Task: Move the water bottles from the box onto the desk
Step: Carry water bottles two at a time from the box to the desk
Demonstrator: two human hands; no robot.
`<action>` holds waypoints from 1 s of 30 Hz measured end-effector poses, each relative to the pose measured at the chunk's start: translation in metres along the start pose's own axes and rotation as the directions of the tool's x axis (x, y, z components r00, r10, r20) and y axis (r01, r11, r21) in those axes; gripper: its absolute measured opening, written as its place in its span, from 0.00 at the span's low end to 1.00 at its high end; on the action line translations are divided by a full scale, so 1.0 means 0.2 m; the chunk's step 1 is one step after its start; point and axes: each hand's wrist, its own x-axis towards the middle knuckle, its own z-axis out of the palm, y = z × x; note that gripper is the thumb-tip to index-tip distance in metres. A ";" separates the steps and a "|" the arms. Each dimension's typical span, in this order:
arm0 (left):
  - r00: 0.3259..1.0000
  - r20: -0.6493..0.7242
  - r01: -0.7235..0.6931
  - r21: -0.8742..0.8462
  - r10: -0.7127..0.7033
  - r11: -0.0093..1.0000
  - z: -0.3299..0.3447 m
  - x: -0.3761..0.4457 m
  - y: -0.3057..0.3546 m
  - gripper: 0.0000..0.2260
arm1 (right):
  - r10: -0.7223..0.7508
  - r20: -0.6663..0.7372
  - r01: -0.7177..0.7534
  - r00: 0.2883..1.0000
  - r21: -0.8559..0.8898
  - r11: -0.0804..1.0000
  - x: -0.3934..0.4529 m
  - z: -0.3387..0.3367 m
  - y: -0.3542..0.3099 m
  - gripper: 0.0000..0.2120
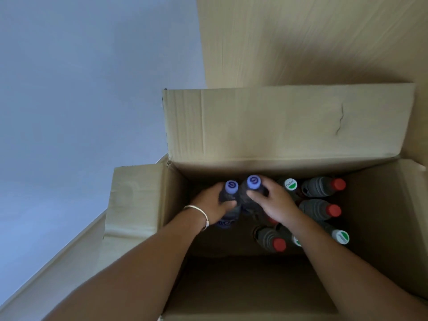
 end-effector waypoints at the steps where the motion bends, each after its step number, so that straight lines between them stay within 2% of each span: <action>1: 1.000 0.007 -0.020 -0.054 0.020 0.998 -0.02 -0.04 0.02 0.22 | -0.008 -0.008 0.009 1.000 0.033 0.999 -0.03 -0.03 -0.02 0.18; 5: 0.994 0.003 -0.102 -0.260 0.106 0.960 -0.09 -0.20 0.14 0.19 | -0.039 -0.078 0.051 0.996 0.160 0.986 -0.14 -0.16 -0.13 0.20; 8: 0.985 -0.034 -0.166 -0.442 0.168 0.882 -0.14 -0.30 0.25 0.14 | -0.075 -0.095 0.101 0.993 0.303 0.948 -0.21 -0.22 -0.27 0.16; 11: 0.973 -0.113 -0.231 -0.547 0.203 0.804 -0.21 -0.41 0.36 0.15 | -0.076 -0.075 0.103 0.994 0.490 0.866 -0.27 -0.25 -0.43 0.12; 15: 0.963 -0.178 -0.269 -0.647 0.201 0.714 -0.30 -0.54 0.45 0.20 | -0.009 -0.039 0.032 0.999 0.675 0.737 -0.37 -0.24 -0.65 0.16; 17: 0.962 -0.215 -0.271 -0.685 0.168 0.676 -0.34 -0.60 0.48 0.19 | 0.014 -0.016 0.001 1.000 0.702 0.712 -0.42 -0.24 -0.75 0.19; 23: 0.945 -0.315 -0.309 -0.772 0.088 0.556 -0.50 -0.80 0.50 0.11 | -0.058 0.016 0.030 0.998 0.699 0.715 -0.53 -0.15 -1.04 0.21; 27: 0.913 -0.396 -0.382 -0.752 0.094 0.537 -0.65 -0.98 0.42 0.14 | -0.129 0.035 0.074 0.991 0.663 0.745 -0.62 -0.05 -1.27 0.20; 30: 0.889 -0.447 -0.440 -0.780 0.096 0.446 -0.77 -1.16 0.32 0.13 | -0.186 0.071 0.099 0.980 0.634 0.767 -0.72 0.10 -1.43 0.20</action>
